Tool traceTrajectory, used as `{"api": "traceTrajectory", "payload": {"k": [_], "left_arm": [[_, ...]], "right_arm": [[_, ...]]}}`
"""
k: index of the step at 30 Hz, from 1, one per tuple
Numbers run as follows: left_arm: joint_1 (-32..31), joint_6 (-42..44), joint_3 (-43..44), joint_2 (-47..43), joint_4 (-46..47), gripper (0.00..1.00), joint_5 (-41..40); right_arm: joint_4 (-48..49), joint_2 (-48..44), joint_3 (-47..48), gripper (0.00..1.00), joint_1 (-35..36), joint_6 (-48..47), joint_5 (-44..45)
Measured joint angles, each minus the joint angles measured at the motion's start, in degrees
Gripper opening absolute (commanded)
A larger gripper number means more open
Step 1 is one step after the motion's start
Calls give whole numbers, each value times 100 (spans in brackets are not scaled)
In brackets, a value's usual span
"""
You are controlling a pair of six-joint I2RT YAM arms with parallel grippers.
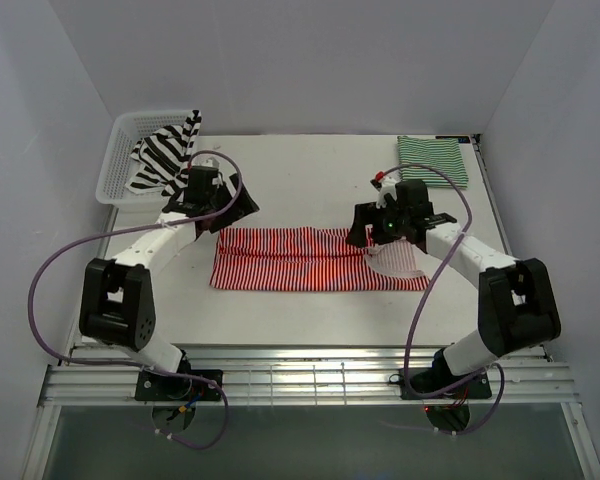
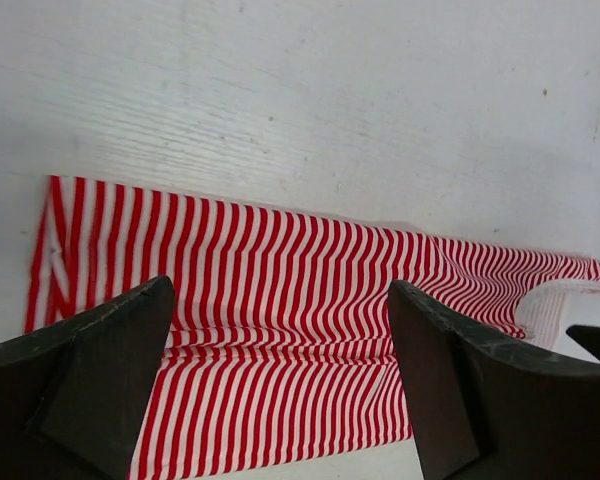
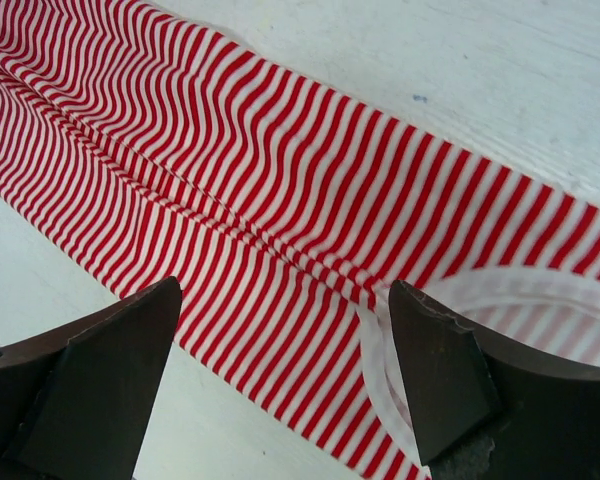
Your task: Fold and stack the tank tops
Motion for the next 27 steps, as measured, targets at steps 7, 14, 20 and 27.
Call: {"api": "traceTrajectory", "payload": {"k": [7, 14, 20, 27], "left_arm": [[-157, -96, 162, 1152, -7, 98, 411], [-146, -208, -212, 1246, 24, 98, 424], [-146, -315, -422, 1097, 138, 98, 302], [-151, -350, -470, 837, -422, 98, 101]], "right_arm": [[247, 1145, 590, 90, 345, 162, -190], [343, 1423, 216, 90, 404, 310, -232], [437, 1045, -186, 90, 393, 345, -59], [0, 557, -181, 90, 382, 431, 428]]}}
